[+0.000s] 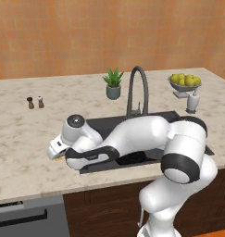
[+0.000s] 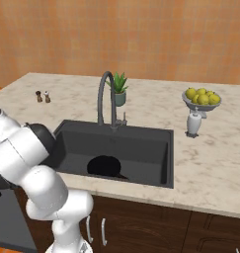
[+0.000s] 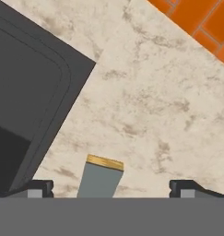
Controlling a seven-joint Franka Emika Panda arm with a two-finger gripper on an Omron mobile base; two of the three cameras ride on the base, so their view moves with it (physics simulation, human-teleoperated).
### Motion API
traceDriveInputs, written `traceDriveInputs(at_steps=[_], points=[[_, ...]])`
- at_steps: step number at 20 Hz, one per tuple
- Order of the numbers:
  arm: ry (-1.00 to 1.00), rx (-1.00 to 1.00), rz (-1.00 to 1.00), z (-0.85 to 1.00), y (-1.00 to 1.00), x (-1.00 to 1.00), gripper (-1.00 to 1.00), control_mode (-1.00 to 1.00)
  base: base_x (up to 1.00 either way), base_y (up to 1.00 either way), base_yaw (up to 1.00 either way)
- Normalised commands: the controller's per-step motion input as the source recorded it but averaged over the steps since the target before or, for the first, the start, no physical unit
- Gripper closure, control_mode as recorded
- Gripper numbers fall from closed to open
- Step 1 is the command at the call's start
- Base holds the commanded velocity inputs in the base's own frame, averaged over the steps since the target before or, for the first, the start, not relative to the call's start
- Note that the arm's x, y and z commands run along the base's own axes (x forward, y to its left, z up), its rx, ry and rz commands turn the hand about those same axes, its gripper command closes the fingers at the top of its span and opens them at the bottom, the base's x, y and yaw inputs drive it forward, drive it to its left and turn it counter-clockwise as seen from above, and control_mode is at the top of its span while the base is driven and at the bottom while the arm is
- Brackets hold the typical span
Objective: Pick the pan and sponge and place them into the sink. Then turn on the water.
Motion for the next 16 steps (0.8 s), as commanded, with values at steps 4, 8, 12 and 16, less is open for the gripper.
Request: traceDriveInputs(at_steps=[4,8,12,16], points=[[0.0,-0.03,0.04,-0.21,0.17,0.21,-1.0,-1.0,0.0,0.0,0.0],[0.0,-0.01,0.0,-0.12,0.04,0.14,-1.0,-1.0,0.0,0.0,0.0],[0.0,0.0,-0.02,-0.08,0.11,0.21,-1.0,-1.0,0.0,0.0,0.0],[0.0,0.0,0.0,-0.12,0.18,0.4,-1.0,-1.0,0.0,0.0,0.0]])
